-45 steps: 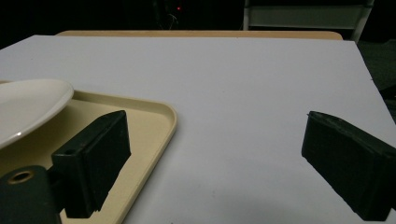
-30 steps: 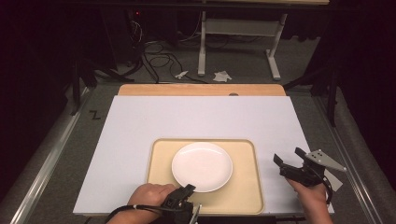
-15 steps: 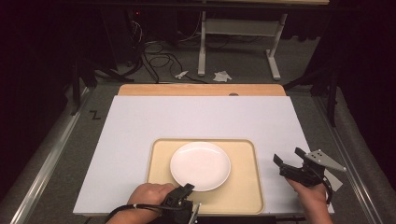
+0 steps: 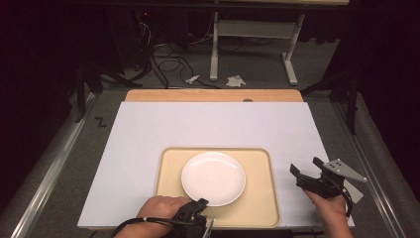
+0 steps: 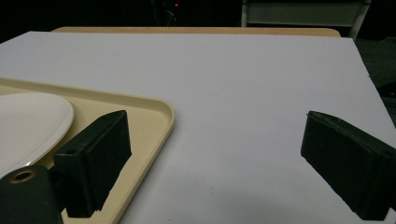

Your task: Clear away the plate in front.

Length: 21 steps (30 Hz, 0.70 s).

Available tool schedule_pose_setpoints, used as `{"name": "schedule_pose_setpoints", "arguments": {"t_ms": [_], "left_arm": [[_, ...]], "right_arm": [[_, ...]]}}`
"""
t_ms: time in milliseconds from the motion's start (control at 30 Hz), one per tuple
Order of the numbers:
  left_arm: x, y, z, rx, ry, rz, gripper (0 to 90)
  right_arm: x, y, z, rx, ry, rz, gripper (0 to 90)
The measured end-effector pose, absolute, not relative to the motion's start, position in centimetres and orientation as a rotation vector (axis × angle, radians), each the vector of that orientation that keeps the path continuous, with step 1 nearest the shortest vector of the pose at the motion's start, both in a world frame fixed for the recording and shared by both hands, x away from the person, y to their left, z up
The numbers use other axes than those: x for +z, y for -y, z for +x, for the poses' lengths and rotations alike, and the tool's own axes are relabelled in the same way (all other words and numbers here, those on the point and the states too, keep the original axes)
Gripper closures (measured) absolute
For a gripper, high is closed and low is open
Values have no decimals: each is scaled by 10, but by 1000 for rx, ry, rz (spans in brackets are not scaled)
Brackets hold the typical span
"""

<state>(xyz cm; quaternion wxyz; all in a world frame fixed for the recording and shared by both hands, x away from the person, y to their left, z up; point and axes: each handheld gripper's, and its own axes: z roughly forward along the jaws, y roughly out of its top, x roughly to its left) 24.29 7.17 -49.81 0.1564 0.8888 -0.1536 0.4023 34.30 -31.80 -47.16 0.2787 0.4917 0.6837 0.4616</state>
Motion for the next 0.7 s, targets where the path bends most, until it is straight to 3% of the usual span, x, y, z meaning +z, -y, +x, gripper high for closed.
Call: {"name": "schedule_pose_setpoints", "arguments": {"t_ms": [700], "left_arm": [[-508, -70, 245, 991, 470, 2607, 775]], "right_arm": [[-472, 318, 343, 1218, -1833, 1334, 98]]}}
